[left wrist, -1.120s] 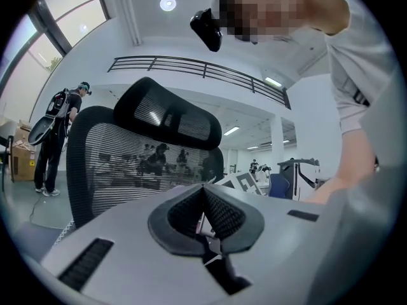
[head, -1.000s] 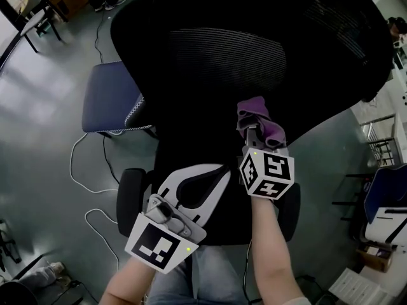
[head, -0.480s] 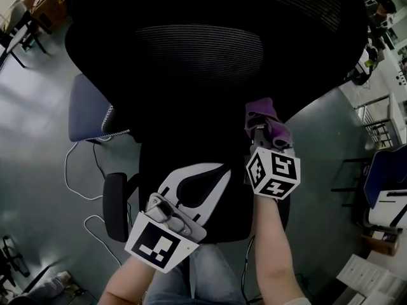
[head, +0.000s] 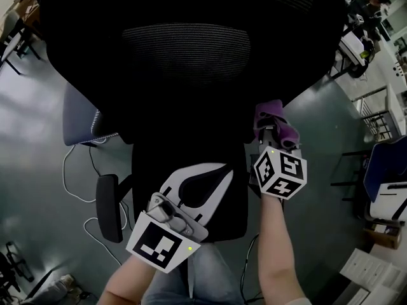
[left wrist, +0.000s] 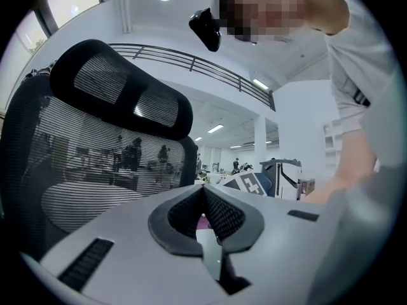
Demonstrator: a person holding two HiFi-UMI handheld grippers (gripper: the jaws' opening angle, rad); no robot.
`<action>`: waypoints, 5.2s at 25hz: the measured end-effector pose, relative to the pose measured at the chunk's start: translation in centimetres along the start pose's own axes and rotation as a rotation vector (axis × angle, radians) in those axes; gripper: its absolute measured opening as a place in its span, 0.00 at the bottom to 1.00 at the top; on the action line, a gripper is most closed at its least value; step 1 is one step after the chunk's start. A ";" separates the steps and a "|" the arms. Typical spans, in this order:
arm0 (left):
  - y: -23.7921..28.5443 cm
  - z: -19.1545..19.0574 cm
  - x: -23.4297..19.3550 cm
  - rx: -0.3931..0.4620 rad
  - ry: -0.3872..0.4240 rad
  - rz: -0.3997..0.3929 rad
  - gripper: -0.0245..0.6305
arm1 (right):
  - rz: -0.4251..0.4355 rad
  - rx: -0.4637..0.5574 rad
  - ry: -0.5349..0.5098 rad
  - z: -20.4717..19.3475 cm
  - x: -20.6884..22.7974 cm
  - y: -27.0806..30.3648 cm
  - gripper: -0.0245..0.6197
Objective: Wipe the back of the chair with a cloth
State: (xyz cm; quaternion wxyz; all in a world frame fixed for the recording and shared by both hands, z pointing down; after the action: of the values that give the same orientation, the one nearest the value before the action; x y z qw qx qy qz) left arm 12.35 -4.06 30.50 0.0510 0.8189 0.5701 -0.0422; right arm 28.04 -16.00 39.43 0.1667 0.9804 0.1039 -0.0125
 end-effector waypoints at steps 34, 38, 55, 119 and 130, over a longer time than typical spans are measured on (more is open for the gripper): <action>-2.1 -1.6 -1.5 0.015 -0.019 0.053 0.05 | 0.063 -0.066 -0.035 -4.5 -4.7 0.2 0.16; -3.6 -1.7 -2.0 0.017 -0.020 0.075 0.05 | 0.100 -0.060 -0.055 -4.4 -7.5 0.0 0.16; -11.2 -2.0 -3.9 0.025 -0.011 0.187 0.05 | 0.287 -0.056 -0.133 -4.8 -21.2 -3.0 0.16; -16.0 -6.3 -4.7 -0.004 -0.048 0.393 0.05 | 0.394 -0.071 -0.188 -9.4 -21.8 -3.0 0.16; -11.6 -7.1 -3.1 -0.010 -0.047 0.343 0.05 | 0.240 -0.093 -0.129 -10.0 -12.4 -0.5 0.16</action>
State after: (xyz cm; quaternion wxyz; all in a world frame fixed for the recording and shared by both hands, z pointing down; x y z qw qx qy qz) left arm 0.50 -2.07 37.53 0.0749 0.9028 0.4207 -0.0489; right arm 15.72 -14.73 49.50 0.2187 0.9742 -0.0245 -0.0506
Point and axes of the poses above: the fingertips, and each gripper's own axes: y forward along the fingers, x to its right, z out of its top, the point moved 2 cm from there along -y, backward along the fingers, and after that the axes turned 14 degrees about -z, right-handed, at the moved point
